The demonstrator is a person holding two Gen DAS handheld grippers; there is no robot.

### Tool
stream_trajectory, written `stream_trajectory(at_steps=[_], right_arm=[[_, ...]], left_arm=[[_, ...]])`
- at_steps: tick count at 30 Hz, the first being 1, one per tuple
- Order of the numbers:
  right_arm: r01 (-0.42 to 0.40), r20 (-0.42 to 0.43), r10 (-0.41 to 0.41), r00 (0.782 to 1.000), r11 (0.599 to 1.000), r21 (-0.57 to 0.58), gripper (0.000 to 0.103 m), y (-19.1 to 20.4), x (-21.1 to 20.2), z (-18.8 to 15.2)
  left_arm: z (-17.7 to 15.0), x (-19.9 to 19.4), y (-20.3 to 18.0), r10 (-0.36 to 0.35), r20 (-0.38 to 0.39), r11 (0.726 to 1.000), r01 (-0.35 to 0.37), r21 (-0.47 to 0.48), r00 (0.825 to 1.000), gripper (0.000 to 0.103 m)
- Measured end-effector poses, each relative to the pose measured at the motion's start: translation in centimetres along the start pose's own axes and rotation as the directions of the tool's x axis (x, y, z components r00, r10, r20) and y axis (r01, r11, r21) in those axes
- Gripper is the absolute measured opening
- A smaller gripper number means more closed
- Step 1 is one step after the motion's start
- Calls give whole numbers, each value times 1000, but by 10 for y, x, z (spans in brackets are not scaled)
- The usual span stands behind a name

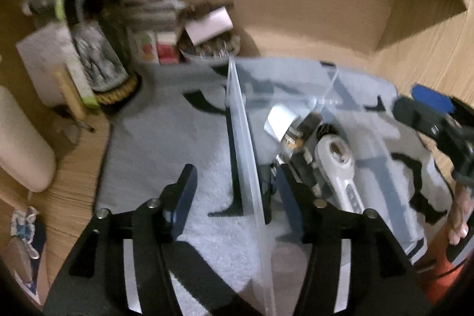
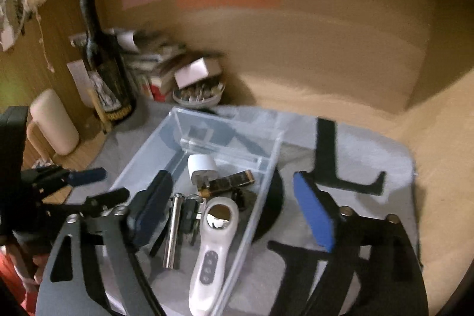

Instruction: Organize rigid objects

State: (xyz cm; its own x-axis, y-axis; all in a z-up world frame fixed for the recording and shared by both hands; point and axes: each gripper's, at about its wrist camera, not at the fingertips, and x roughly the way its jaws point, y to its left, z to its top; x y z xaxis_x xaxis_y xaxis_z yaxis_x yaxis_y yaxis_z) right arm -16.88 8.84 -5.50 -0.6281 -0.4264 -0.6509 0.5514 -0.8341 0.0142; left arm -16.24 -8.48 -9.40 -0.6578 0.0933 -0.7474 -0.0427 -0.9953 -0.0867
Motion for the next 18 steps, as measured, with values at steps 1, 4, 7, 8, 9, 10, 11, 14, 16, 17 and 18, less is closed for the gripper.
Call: stream_trajectory(at_steps=[1, 4, 7, 8, 9, 10, 11, 14, 16, 17, 18], right_arm=[[5, 20, -5, 1000, 1000, 3, 86, 0, -8, -2], [16, 82, -17, 996, 1000, 20, 93, -7, -37, -7], [21, 154, -26, 988, 999, 35, 103, -13, -67, -16], [30, 186, -37, 982, 999, 39, 103, -15, -80, -20], [38, 202, -45, 978, 999, 39, 103, -16, -88, -23], [47, 223, -55, 973, 998, 39, 103, -16, -97, -26], [55, 240, -63, 969, 998, 41, 103, -17, -105, -30], [71, 286, -83, 954, 996, 52, 103, -17, -126, -40], [79, 308, -91, 947, 996, 52, 103, -16, -138, -47], [84, 320, -95, 943, 995, 49, 103, -15, -143, -50], [90, 331, -101, 938, 995, 48, 103, -14, -147, -53]], left_arm=[[0, -11, -2, 0, 27, 1000, 1, -4, 1000, 60], [2, -40, -7, -8, 112, 1000, 9, -11, 994, 73], [3, -70, -15, -11, 193, 1000, 12, -5, 981, 82], [2, -80, -19, -14, 226, 1000, 15, 0, 974, 88], [1, -90, -23, -16, 257, 1000, 16, 2, 966, 91], [1, -97, -27, -15, 278, 1000, 15, 1, 960, 95], [-2, -109, -32, -9, 315, 1000, 10, -3, 949, 96], [-9, -134, -44, 12, 390, 1000, -11, -6, 921, 100], [-15, -145, -49, 20, 424, 1000, -18, -8, 905, 102], [-20, -152, -54, 25, 441, 1000, -25, -5, 897, 102], [-21, -155, -55, 28, 448, 1000, -29, -4, 893, 102]])
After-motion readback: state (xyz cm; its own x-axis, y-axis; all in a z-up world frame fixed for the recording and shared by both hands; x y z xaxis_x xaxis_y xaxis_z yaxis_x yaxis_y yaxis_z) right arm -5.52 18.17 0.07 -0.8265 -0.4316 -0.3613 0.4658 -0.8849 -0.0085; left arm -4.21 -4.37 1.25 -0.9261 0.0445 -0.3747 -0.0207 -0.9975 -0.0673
